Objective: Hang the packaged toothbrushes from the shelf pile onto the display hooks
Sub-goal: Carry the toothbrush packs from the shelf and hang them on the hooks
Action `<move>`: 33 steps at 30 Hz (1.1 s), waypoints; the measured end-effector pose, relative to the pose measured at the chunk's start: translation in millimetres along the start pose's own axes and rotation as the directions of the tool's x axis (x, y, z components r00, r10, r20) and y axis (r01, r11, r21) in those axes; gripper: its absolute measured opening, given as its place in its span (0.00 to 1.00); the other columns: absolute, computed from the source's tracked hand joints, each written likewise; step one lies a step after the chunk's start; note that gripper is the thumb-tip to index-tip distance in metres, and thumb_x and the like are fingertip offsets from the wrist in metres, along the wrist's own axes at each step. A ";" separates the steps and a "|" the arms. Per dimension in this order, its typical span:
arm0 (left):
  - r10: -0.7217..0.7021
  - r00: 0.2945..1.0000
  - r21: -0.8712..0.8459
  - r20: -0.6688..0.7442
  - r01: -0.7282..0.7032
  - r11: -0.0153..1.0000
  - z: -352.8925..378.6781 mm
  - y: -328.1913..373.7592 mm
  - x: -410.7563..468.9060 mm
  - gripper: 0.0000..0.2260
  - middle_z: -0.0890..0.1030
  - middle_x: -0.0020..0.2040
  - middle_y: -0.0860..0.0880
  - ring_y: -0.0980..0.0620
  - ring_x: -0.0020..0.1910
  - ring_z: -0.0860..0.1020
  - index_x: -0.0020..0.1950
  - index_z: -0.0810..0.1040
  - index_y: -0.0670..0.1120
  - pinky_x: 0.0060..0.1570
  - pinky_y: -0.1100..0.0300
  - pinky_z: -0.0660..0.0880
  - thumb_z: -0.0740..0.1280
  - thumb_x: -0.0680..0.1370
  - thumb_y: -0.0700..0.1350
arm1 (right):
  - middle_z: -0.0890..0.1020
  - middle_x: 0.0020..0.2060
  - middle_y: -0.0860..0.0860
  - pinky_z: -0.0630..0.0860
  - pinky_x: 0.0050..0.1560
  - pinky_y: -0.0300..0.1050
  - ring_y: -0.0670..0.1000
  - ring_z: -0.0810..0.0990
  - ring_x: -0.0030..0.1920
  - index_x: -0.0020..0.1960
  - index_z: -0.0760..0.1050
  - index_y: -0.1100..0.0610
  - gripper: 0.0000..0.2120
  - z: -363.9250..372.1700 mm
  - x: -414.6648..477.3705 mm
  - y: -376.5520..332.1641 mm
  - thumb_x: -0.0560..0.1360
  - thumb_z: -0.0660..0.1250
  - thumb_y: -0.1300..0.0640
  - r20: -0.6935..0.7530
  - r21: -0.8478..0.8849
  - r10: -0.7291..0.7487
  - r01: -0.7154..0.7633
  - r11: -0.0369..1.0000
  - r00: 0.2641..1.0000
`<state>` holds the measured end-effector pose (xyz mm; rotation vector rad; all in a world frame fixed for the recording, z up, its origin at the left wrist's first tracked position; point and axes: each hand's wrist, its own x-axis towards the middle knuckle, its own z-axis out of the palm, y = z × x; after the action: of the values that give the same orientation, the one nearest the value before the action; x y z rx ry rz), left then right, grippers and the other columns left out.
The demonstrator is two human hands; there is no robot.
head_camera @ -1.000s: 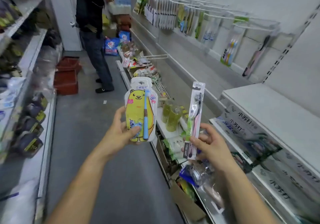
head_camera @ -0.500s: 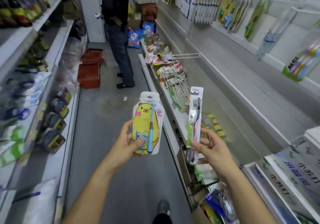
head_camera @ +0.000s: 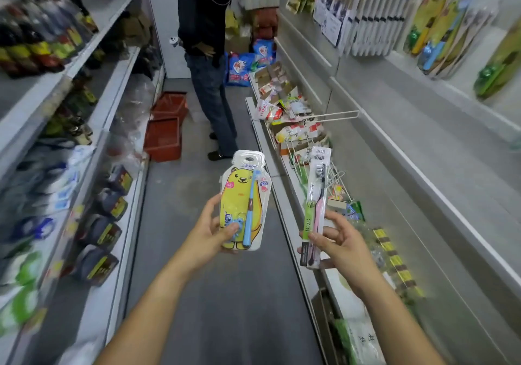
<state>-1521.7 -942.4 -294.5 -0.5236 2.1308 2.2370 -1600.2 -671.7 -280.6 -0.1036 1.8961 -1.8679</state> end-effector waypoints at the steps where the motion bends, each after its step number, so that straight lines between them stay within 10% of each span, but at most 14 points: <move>1: 0.006 1.000 0.000 0.002 -0.006 1.000 -4.6 3.2 15.7 0.30 0.85 0.58 0.46 0.42 0.53 0.86 0.77 0.61 0.58 0.47 0.44 0.84 0.68 0.80 0.39 | 0.88 0.49 0.55 0.82 0.33 0.49 0.59 0.87 0.48 0.63 0.74 0.51 0.17 1.6 13.8 -2.3 0.78 0.69 0.65 -0.004 -0.001 0.000 0.000 1.000 1.000; 23: 0.021 0.827 0.043 0.562 -0.055 0.998 20.2 85.1 354.3 0.31 0.84 0.61 0.47 0.44 0.57 0.85 0.73 0.64 0.63 0.50 0.46 0.84 0.70 0.78 0.40 | 0.88 0.45 0.55 0.76 0.27 0.41 0.51 0.86 0.36 0.61 0.74 0.53 0.16 -2.3 190.0 -47.2 0.77 0.69 0.68 -0.586 0.140 0.047 0.044 0.989 0.809; 33: 0.061 0.733 0.034 0.678 -0.114 0.993 96.5 124.4 389.3 0.32 0.83 0.63 0.54 0.50 0.62 0.82 0.69 0.67 0.73 0.61 0.43 0.79 0.76 0.72 0.51 | 0.88 0.50 0.54 0.83 0.46 0.63 0.61 0.87 0.47 0.61 0.74 0.47 0.23 -53.1 177.1 -61.2 0.70 0.77 0.51 -0.748 0.132 0.008 0.136 0.982 0.664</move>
<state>-1940.8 -944.1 -267.0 0.3745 1.8364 1.9329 -1793.6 -693.1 -272.9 0.8006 2.2087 -2.3432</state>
